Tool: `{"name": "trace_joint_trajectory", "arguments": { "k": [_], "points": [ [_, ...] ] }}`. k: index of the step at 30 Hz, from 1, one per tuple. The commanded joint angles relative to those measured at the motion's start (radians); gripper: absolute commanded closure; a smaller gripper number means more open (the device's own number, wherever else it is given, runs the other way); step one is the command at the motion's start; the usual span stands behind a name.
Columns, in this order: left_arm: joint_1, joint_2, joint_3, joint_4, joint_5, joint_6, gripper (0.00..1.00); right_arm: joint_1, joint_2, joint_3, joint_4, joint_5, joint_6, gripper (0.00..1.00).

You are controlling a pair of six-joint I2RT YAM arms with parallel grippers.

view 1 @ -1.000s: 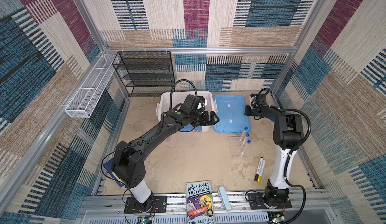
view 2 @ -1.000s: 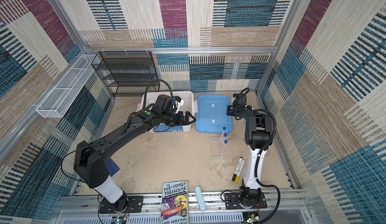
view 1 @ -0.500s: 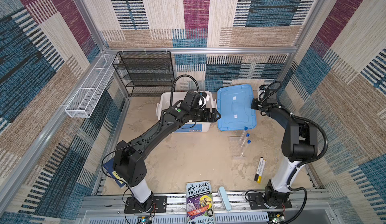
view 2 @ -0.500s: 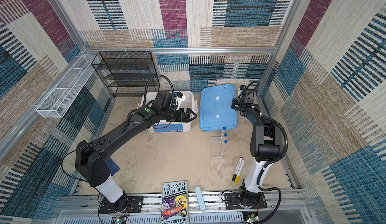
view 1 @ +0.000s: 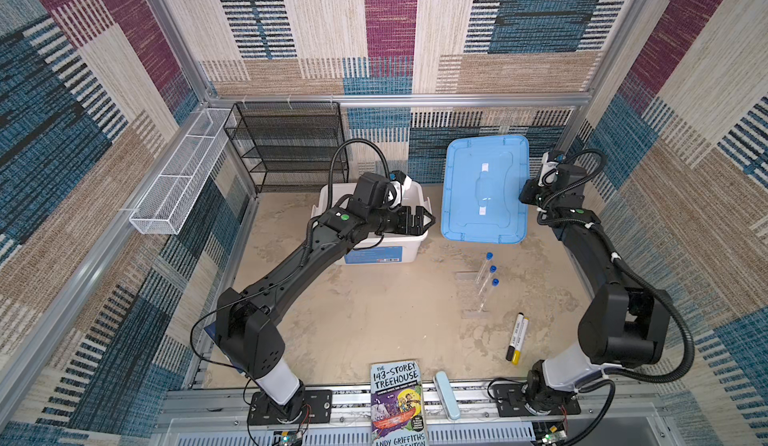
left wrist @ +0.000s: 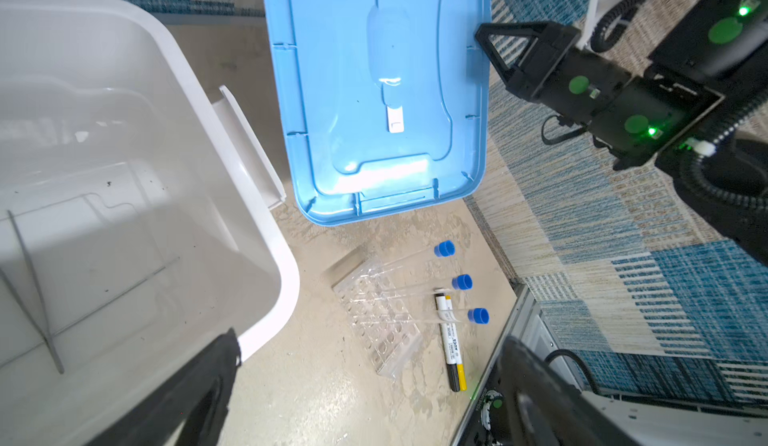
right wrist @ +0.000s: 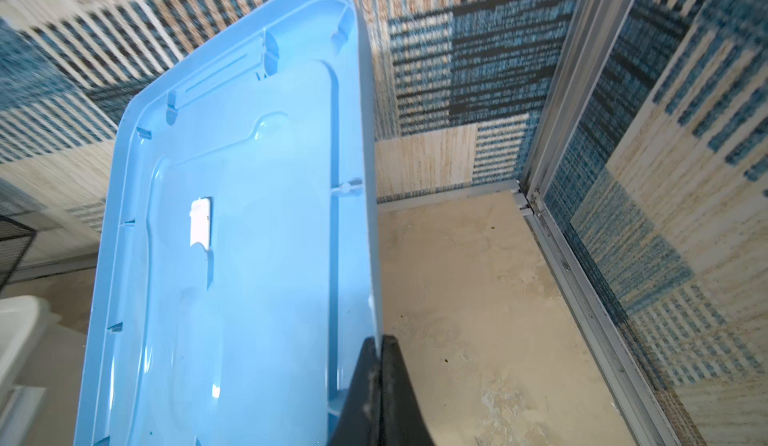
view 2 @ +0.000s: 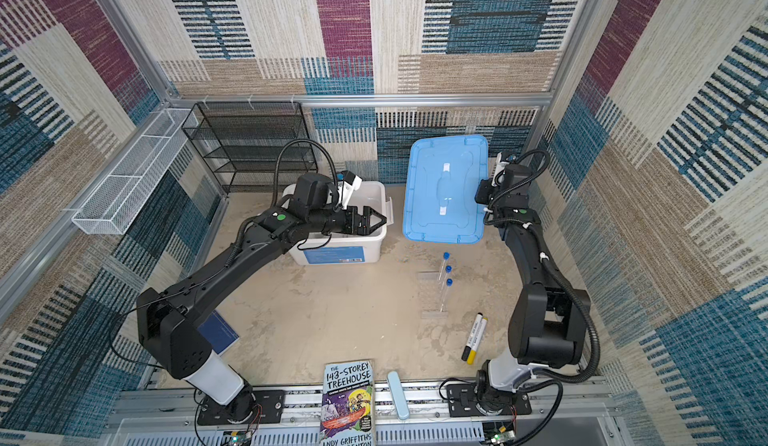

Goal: Organize the chemistry lab equipment
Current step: 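Lift the blue lid upright with the right gripper while the left grasps it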

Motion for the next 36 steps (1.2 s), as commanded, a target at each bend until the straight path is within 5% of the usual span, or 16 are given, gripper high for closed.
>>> {"name": "trace_joint_trajectory", "arguments": {
  "k": [1,12,21,24,33,36],
  "points": [
    [0.017,-0.034,-0.013,0.104,0.021,0.068,0.0,0.0,-0.078,0.002,0.05,-0.068,0.046,1.0],
    [0.032,0.017,0.015,0.286,0.131,0.08,0.02,0.001,-0.272,-0.059,0.065,-0.276,0.139,1.0],
    [0.032,0.026,0.001,0.406,0.167,0.035,0.13,0.038,-0.306,-0.134,0.179,-0.435,0.277,1.0],
    [0.031,0.003,-0.016,0.41,0.163,0.026,0.22,0.063,-0.297,-0.141,0.193,-0.424,0.285,1.0],
    [0.034,-0.064,-0.075,0.387,0.093,0.02,0.74,0.137,-0.239,-0.134,0.205,-0.376,0.274,0.99],
    [0.04,-0.076,-0.086,0.362,0.06,0.017,0.8,0.153,-0.22,-0.134,0.213,-0.372,0.277,0.99]
  ]
}}
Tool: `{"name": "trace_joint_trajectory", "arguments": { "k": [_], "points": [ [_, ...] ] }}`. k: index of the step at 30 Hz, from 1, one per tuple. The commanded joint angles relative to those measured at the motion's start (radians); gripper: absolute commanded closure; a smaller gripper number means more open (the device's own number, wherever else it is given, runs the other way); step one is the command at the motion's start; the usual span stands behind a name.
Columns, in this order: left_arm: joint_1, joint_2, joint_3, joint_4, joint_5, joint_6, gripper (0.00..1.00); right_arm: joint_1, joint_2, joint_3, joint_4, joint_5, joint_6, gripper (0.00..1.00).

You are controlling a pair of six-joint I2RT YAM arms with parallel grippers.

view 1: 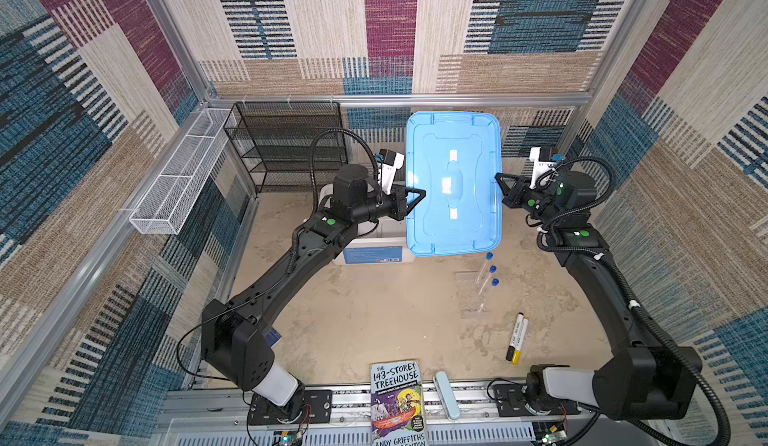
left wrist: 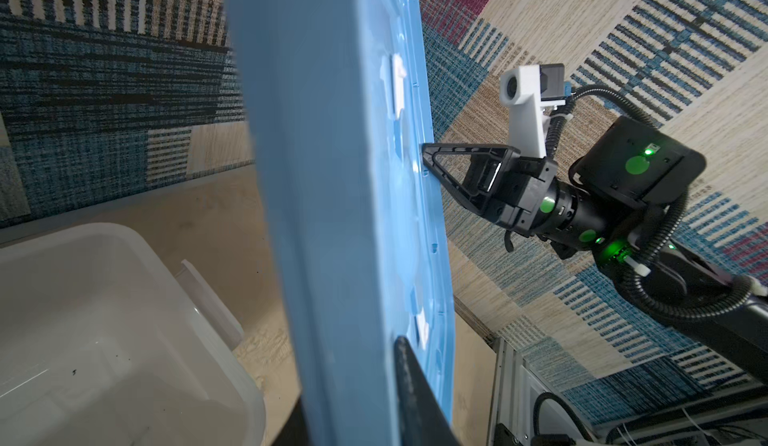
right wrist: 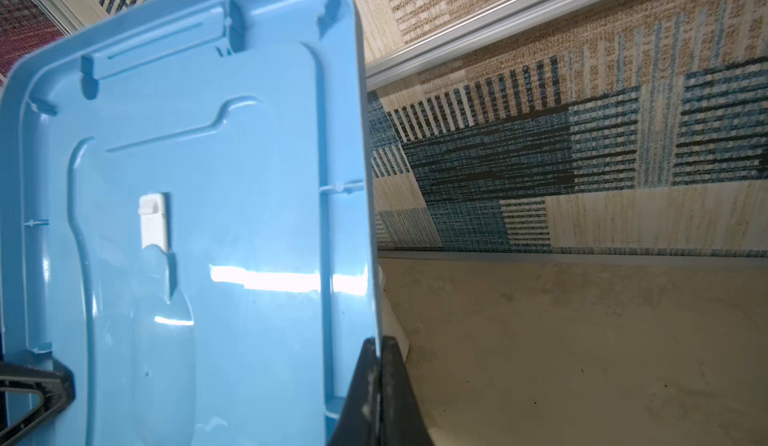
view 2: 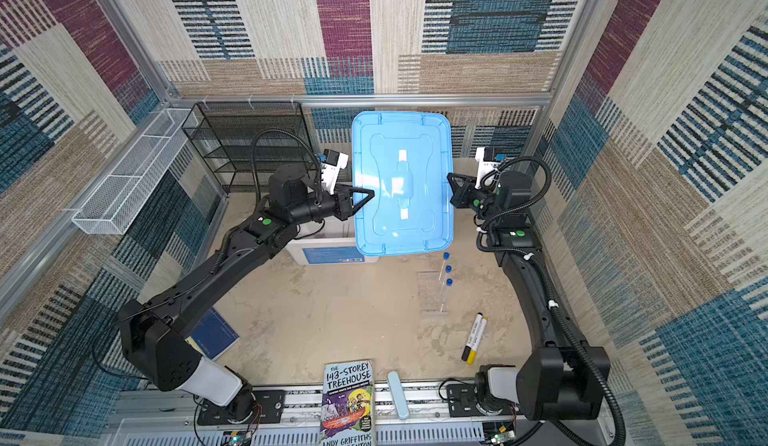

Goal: Organize the chemistry lab equipment
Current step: 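Lift the blue lid upright with the right gripper while the left grasps it, then carry the blue lid with both grippers over the white bin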

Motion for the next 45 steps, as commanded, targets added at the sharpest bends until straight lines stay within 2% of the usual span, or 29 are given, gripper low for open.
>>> {"name": "trace_joint_trajectory", "arguments": {
  "k": [1,4,5,6,7,9,11,13,16,18,23,24,26,29,34,45],
  "points": [
    [0.008,-0.015,-0.009,-0.009,-0.053,-0.003,0.83,0.018,0.016,0.007,0.067,0.012,0.027,0.99],
    [0.018,-0.02,-0.019,-0.015,-0.06,-0.014,0.91,0.04,0.038,0.005,0.079,0.001,0.028,0.92],
    [0.024,-0.022,-0.017,-0.024,-0.062,-0.018,0.94,0.044,0.049,0.008,0.08,-0.008,0.03,0.85],
    [0.032,-0.023,-0.015,-0.039,-0.065,-0.02,0.98,0.047,0.061,0.012,0.081,-0.02,0.036,0.73],
    [0.041,-0.028,-0.014,-0.052,-0.066,-0.018,1.0,0.047,0.073,0.019,0.078,-0.03,0.039,0.65],
    [0.063,-0.046,-0.017,-0.075,-0.071,-0.005,1.0,0.051,0.1,0.038,0.072,-0.053,0.047,0.5],
    [0.083,-0.069,-0.009,-0.115,-0.084,0.03,1.0,0.053,0.117,0.054,0.07,-0.063,0.058,0.39],
    [0.09,-0.096,0.024,-0.2,-0.134,0.108,1.0,0.057,0.13,0.071,0.068,-0.059,0.063,0.34],
    [0.09,-0.132,0.11,-0.374,-0.26,0.287,1.0,0.067,0.155,0.125,0.05,-0.076,0.065,0.27],
    [0.088,-0.156,0.167,-0.482,-0.382,0.406,1.0,0.087,0.188,0.193,-0.003,-0.074,0.048,0.24],
    [0.088,-0.206,0.199,-0.62,-0.675,0.642,0.99,0.156,0.268,0.33,-0.067,-0.069,0.025,0.19],
    [0.087,-0.212,0.198,-0.637,-0.733,0.685,0.99,0.171,0.287,0.357,-0.068,-0.081,0.025,0.1],
    [0.085,-0.211,0.205,-0.67,-0.811,0.764,0.98,0.2,0.325,0.408,-0.075,-0.101,0.023,0.0],
    [0.072,-0.212,0.199,-0.678,-0.908,0.864,0.99,0.231,0.392,0.493,-0.08,-0.137,0.023,0.01],
    [0.043,-0.203,0.163,-0.666,-0.946,0.96,0.99,0.262,0.47,0.581,-0.069,-0.196,0.076,0.01],
    [-0.071,-0.134,0.065,-0.553,-1.056,1.074,0.99,0.285,0.472,0.504,0.011,-0.197,0.164,0.0]
  ]
}}
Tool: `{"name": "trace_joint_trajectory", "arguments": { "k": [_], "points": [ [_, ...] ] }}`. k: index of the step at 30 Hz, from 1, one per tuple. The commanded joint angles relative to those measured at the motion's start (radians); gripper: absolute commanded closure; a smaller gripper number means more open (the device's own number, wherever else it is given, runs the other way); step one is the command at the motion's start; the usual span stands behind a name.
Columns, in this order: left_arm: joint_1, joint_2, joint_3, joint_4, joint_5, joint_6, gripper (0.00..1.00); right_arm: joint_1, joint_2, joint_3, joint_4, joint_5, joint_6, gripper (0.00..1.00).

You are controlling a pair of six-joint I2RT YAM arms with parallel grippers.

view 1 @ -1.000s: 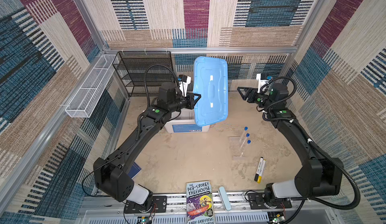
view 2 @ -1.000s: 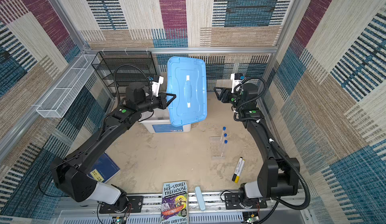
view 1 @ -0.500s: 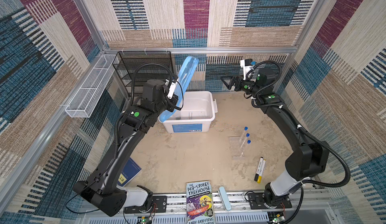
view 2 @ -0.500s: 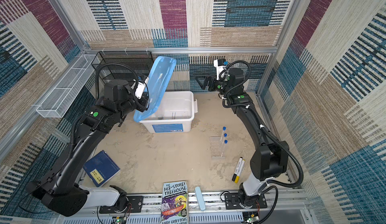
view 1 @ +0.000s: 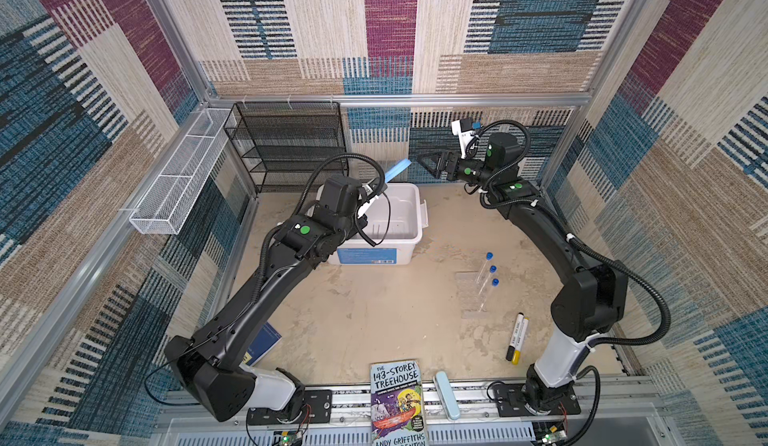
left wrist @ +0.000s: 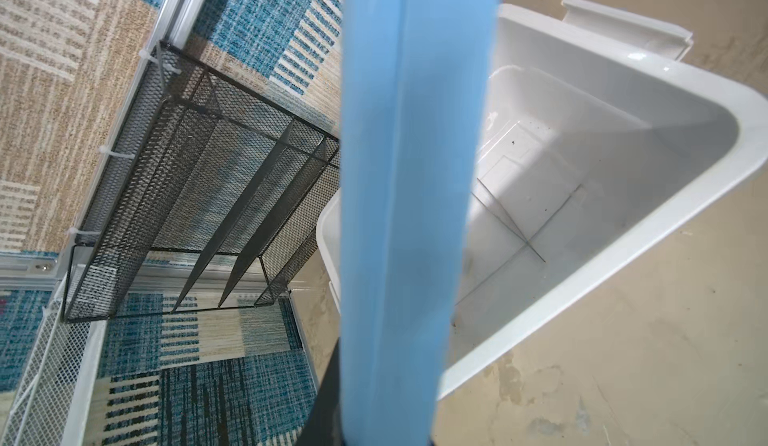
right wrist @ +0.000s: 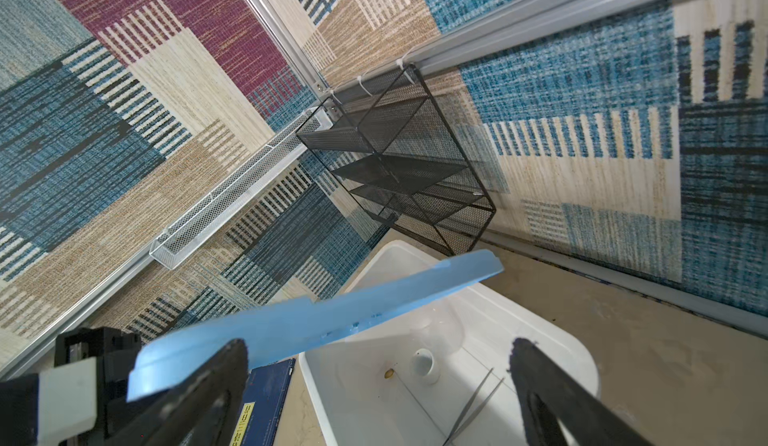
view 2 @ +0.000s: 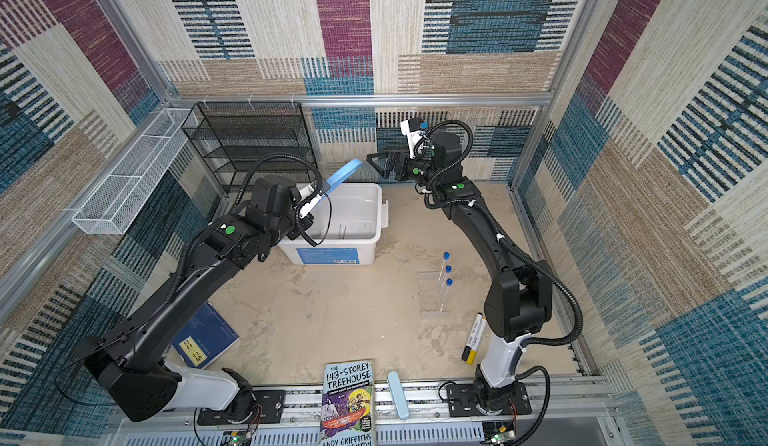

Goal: Organize the chemistry lab equipment
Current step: 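Carry the blue lid with both grippers over the white bin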

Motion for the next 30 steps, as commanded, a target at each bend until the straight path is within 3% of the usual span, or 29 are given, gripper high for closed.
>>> {"name": "trace_joint_trajectory", "arguments": {
  "k": [1,12,19,22,30],
  "points": [
    [-0.032,0.009,-0.016,0.102,-0.082,0.069,0.99,0.002,-0.01,-0.018,0.049,-0.017,0.052,0.01],
    [-0.141,0.052,-0.141,0.21,-0.157,0.117,0.94,-0.001,-0.024,-0.129,-0.018,-0.053,0.053,0.04],
    [-0.177,0.057,-0.218,0.234,-0.18,0.086,0.8,-0.001,-0.022,-0.203,-0.044,-0.066,0.045,0.1],
    [-0.189,0.063,-0.243,0.234,-0.184,0.052,0.7,-0.002,-0.024,-0.233,-0.039,-0.065,0.045,0.13],
    [-0.198,0.091,-0.311,0.227,-0.19,-0.006,0.65,-0.001,-0.024,-0.299,-0.033,-0.064,0.037,0.22]
  ]
}}
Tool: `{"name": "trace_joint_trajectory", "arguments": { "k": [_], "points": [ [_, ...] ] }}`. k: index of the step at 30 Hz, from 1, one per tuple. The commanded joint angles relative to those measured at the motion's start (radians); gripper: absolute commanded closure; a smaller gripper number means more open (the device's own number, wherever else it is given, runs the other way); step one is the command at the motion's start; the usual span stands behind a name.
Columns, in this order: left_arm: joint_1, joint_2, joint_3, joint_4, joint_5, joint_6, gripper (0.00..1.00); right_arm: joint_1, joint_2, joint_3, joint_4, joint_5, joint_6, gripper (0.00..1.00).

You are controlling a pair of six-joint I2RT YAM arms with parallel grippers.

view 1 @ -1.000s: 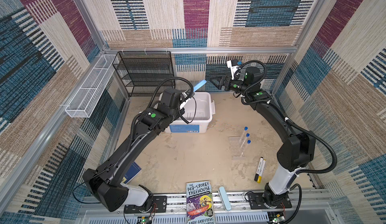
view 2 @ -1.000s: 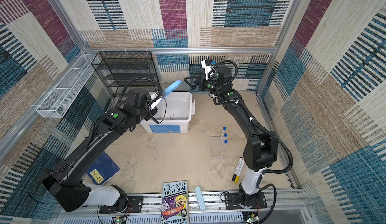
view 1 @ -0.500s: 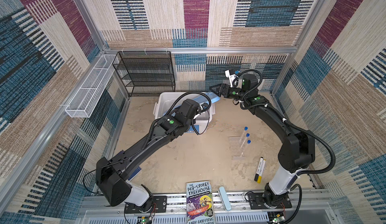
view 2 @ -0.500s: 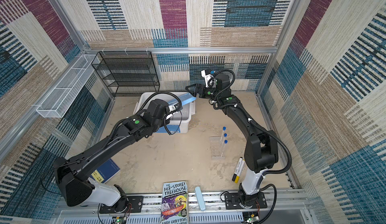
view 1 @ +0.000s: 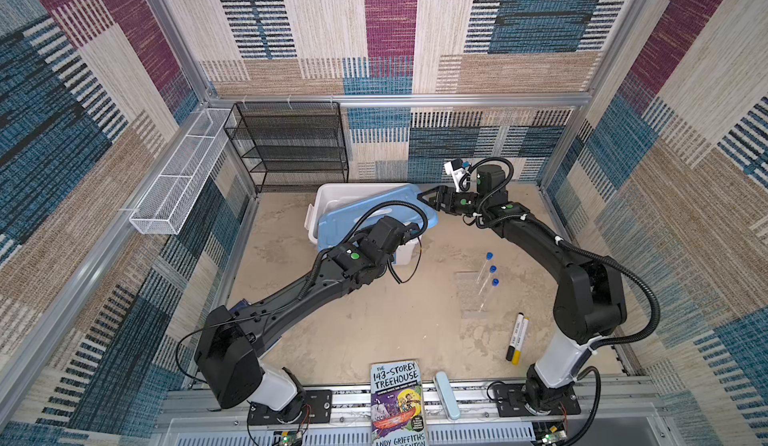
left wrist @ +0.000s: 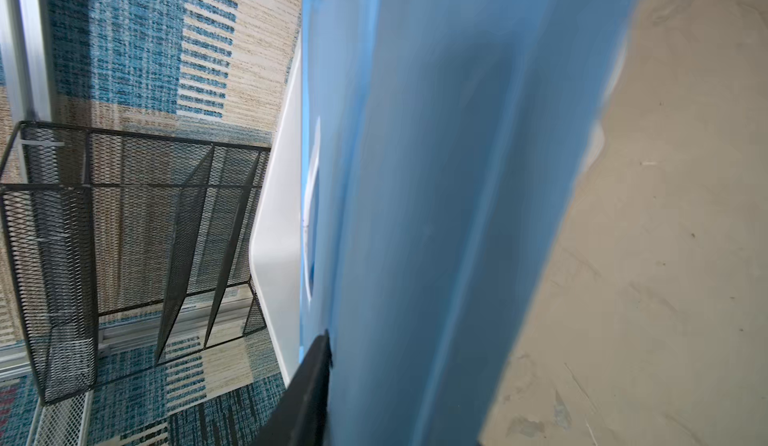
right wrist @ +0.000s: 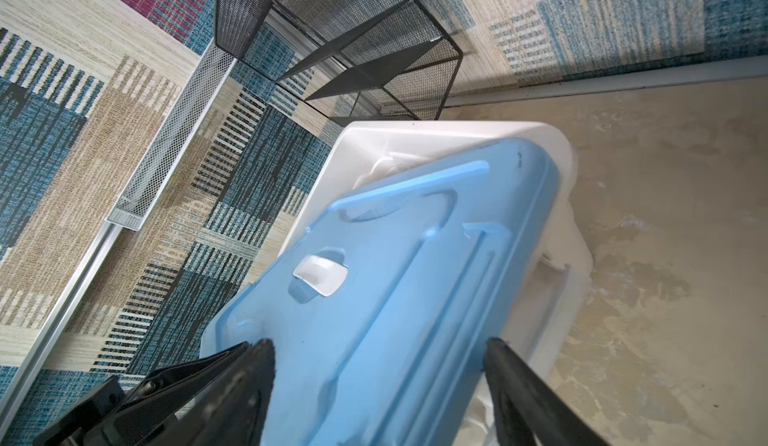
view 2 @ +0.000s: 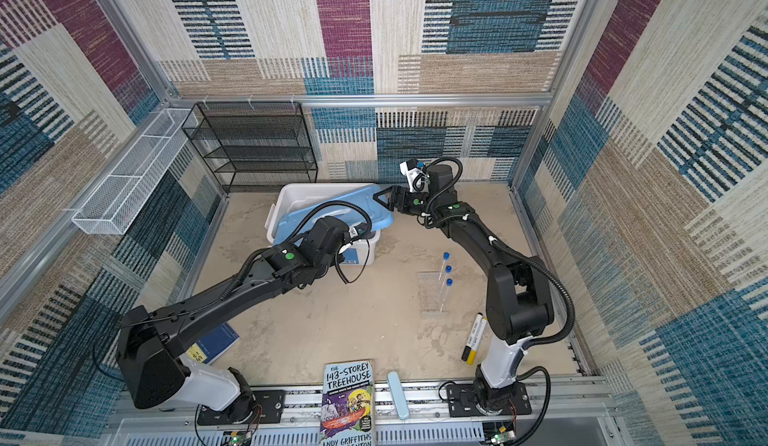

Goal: Organize the chemistry lab equipment
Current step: 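Carry the blue lid with both grippers over the white bin, then lower the blue lid flat onto the white bin with both grippers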

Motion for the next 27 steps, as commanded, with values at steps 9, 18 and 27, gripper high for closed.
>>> {"name": "trace_joint_trajectory", "arguments": {
  "k": [9,18,27],
  "points": [
    [-0.006,0.06,-0.026,-0.015,-0.03,-0.168,0.58,0.001,0.023,-0.053,0.01,-0.017,-0.007,0.29],
    [-0.006,0.117,-0.008,-0.055,-0.063,-0.274,0.44,0.002,0.014,-0.093,0.005,0.009,-0.018,0.37],
    [-0.006,0.145,0.015,-0.084,-0.119,-0.367,0.39,0.002,0.015,-0.131,0.035,-0.033,-0.007,0.45]
  ]
}}
